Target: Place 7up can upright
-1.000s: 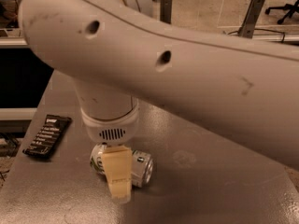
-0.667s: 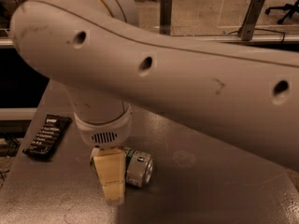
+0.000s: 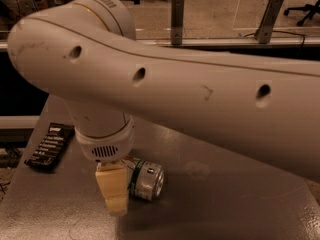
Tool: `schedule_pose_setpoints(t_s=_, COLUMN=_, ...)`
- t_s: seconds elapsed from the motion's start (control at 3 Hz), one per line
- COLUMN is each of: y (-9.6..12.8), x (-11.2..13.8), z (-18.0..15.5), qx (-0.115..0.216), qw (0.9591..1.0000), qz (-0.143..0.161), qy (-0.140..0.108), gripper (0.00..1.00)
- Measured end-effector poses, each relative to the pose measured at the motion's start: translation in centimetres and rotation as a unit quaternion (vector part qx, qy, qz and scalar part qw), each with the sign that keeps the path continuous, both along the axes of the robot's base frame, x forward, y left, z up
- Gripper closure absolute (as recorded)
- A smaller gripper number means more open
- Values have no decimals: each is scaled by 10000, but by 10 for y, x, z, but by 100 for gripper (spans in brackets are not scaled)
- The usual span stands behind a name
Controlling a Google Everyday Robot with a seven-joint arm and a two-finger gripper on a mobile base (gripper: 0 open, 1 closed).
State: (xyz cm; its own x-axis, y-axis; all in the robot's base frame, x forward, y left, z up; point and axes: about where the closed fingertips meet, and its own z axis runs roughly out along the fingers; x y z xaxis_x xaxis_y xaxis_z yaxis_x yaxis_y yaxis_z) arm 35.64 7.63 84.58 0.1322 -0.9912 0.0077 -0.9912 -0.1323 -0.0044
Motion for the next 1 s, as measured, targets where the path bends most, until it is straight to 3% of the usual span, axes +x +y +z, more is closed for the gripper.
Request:
schedule_pose_setpoints(t_s=0.67, y=2, x=-1, z=3, qx=110, qw=9999, qz=10, qy=110, gripper=62)
schedule_pose_setpoints(t_s=1.0, y=1, x=3, z=16, qx=533, qw=9980, qz=-12, qy=327, gripper=85)
